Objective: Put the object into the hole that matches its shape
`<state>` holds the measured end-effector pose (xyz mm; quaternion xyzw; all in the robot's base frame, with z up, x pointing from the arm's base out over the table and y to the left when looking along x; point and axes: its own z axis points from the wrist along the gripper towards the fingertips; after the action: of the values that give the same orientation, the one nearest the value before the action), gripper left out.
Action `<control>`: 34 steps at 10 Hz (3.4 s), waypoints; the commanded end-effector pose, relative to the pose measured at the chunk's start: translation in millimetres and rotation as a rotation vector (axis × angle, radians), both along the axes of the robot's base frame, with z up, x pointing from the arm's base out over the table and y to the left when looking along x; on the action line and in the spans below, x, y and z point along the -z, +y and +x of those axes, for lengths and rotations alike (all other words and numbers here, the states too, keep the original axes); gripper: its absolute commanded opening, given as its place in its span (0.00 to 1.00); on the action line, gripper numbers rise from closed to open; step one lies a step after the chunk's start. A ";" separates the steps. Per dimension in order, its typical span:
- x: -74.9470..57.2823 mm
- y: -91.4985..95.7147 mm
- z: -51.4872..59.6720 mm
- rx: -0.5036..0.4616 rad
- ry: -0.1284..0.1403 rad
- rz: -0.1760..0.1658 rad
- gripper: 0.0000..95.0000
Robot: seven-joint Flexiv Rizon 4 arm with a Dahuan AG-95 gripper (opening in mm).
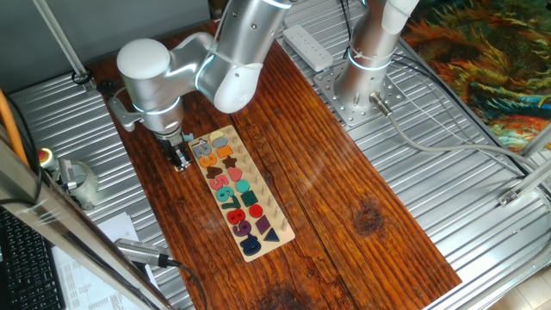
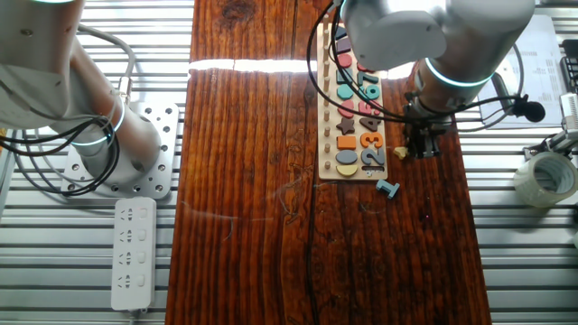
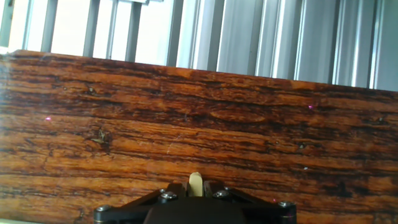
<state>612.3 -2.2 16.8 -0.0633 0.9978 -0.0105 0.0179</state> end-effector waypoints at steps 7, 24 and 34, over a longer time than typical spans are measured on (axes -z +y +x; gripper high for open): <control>-32.9 -30.0 -31.3 0.059 -0.009 0.001 0.00; -11.9 -44.6 -67.2 0.105 -0.039 0.042 0.00; -6.1 -46.0 -71.2 0.116 -0.042 0.049 0.00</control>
<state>540.6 -48.5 23.3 -0.0042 0.9991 0.0103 0.0401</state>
